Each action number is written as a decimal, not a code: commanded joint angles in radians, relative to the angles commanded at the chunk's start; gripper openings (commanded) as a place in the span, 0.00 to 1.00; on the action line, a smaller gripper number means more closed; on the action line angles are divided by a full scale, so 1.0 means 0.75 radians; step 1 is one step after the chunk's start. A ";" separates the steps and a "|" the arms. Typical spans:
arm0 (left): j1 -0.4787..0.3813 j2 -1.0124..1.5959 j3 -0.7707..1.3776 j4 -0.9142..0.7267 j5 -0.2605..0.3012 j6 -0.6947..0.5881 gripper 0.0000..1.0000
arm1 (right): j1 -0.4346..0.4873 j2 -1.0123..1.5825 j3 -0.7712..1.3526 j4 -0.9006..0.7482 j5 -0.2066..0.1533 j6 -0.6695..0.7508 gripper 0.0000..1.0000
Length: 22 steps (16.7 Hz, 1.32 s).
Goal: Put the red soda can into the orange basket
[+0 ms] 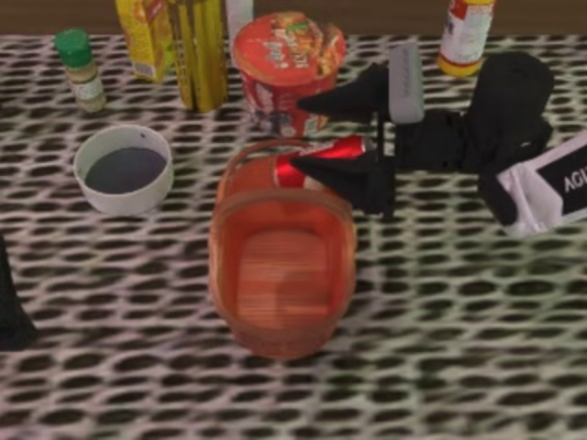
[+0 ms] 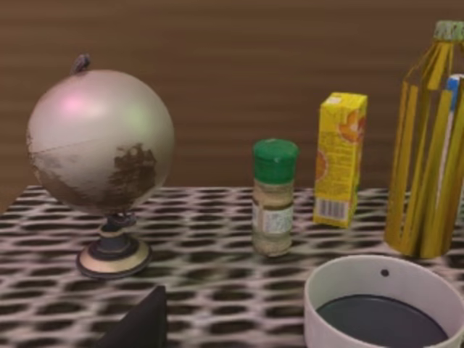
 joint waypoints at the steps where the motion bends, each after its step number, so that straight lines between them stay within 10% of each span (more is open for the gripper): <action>1: 0.000 0.000 0.000 0.000 0.000 0.000 1.00 | 0.000 0.000 0.000 0.000 0.000 0.000 1.00; 12: -0.056 0.113 0.121 -0.096 0.020 0.055 1.00 | -0.028 -0.118 -0.081 -0.075 0.069 0.017 1.00; 22: -0.401 1.062 1.051 -0.832 0.066 0.497 1.00 | -0.211 -1.130 -0.605 -0.573 0.599 0.048 1.00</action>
